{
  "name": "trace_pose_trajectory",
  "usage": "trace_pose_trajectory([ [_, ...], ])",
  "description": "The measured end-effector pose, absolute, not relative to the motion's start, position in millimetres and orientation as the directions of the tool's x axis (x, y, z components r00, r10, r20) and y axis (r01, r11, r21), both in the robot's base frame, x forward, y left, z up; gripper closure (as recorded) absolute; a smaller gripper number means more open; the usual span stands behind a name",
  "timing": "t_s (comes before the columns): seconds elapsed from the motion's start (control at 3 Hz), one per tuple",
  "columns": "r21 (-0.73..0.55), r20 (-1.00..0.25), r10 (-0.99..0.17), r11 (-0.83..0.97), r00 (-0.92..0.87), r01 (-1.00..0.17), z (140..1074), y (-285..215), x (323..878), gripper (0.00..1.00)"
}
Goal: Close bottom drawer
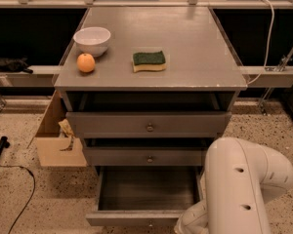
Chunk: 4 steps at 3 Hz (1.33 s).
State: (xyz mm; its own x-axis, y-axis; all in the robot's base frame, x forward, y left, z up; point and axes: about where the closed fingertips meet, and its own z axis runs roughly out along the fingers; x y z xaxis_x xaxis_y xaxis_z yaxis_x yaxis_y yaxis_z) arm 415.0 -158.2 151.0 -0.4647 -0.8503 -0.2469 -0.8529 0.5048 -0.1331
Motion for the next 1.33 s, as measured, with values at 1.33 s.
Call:
trace_pose_trajectory([
  [1.33, -0.199, -0.205, -0.886, 0.454, -0.417, -0.868, 162.6, -129.5, 453.7, 0.03],
])
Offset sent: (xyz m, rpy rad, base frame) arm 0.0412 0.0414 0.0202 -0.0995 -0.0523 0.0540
